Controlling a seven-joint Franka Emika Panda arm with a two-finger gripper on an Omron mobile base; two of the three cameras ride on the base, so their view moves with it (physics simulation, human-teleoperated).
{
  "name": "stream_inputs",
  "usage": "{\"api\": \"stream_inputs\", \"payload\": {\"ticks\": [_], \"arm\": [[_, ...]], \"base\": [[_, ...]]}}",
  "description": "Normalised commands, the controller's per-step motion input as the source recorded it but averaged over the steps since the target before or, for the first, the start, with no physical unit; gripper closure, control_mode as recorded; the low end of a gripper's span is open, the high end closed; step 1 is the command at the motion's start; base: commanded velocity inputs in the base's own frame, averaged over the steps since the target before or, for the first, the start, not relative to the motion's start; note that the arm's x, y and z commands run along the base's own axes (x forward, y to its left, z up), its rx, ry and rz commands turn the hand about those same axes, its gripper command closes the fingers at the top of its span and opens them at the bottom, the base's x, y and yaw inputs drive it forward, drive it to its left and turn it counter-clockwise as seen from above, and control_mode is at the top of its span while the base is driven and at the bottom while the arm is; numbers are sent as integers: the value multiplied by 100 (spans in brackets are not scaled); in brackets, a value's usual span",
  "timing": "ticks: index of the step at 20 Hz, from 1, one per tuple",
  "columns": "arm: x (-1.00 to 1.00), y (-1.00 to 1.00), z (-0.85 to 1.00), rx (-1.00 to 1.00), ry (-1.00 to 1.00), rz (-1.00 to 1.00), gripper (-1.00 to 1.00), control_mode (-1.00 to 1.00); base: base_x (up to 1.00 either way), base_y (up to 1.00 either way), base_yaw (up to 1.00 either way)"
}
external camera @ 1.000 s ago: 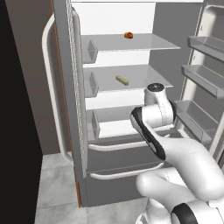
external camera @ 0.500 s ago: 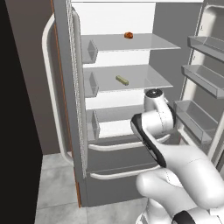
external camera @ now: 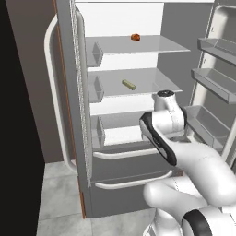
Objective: Retrieve the butter from the fridge and place it on a plate on the dining table. Then retrieve the butter knife by the fridge and place it near the plate.
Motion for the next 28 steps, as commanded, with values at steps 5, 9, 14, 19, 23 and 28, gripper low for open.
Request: {"api": "stream_inputs", "payload": {"ticks": [5,9,14,19,23,28], "arm": [[0,0,-24,11,2,2,-100,-100],[-7,0,-39,0,0,0,-100,-100],[-13,0,-35,0,0,0,-100,-100],[0,0,-19,0,0,0,-100,-100],[0,0,0,0,0,0,-100,-100],[0,0,0,0,0,0,-100,-100]], "base": [[0,0,0],[0,0,0],[0,0,0],[0,0,0],[0,0,0],[0,0,0]]}}
